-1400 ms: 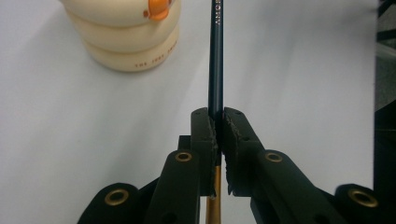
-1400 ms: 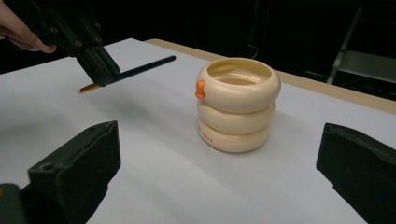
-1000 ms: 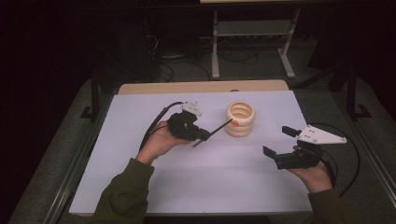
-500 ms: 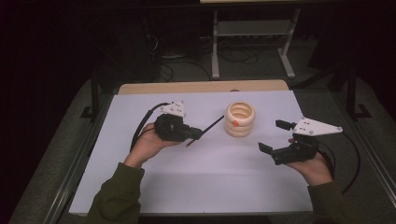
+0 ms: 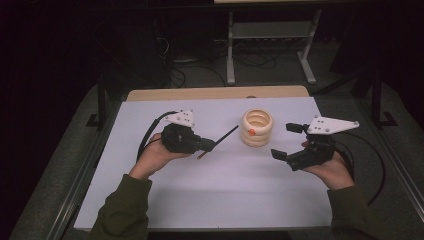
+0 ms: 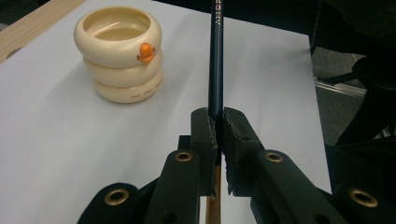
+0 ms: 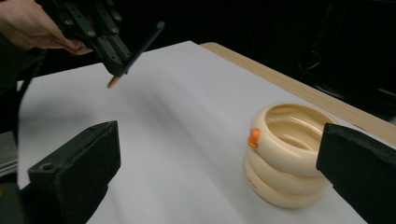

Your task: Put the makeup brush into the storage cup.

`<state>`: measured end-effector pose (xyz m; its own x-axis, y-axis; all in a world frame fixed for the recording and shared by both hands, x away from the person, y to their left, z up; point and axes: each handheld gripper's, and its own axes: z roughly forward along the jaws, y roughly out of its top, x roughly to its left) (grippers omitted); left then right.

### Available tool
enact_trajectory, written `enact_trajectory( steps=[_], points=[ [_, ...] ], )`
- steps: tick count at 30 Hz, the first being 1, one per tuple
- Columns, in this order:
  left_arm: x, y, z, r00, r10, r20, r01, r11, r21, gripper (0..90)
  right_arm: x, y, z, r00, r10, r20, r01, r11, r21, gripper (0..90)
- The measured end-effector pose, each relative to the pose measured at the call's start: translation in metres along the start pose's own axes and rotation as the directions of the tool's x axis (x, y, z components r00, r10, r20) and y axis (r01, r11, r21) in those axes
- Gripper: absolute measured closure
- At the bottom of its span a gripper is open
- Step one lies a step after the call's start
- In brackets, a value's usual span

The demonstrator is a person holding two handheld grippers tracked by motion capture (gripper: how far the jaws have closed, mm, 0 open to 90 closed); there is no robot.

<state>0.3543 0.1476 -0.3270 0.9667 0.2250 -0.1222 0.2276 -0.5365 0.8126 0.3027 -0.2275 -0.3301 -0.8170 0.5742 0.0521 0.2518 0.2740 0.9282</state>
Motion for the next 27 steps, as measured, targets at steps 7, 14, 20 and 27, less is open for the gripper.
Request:
enact_trajectory(
  steps=[7,14,20,27],
  points=[
    [0.001,-0.002,-0.005,0.9995,0.018,0.027,-0.017,0.9998,-0.013,83.1,0.006,0.015,0.013,0.9969,-0.026,-0.074,0.027,1.000,0.013,0.0],
    [0.002,-0.004,-0.007,0.9982,0.018,0.056,-0.019,0.9998,0.006,83.1,0.012,0.023,0.021,0.9879,-0.051,-0.146,0.060,0.997,0.056,3.7],
    [0.002,-0.005,-0.006,0.9964,0.019,0.082,-0.022,0.9991,0.036,83.1,0.013,0.027,0.026,0.9814,-0.063,-0.182,0.076,0.995,0.066,5.4],
    [0.000,-0.005,-0.003,0.9941,0.019,0.106,-0.027,0.9968,0.075,83.1,0.013,0.027,0.032,0.9761,-0.076,-0.204,0.094,0.992,0.080,6.9]
  ],
)
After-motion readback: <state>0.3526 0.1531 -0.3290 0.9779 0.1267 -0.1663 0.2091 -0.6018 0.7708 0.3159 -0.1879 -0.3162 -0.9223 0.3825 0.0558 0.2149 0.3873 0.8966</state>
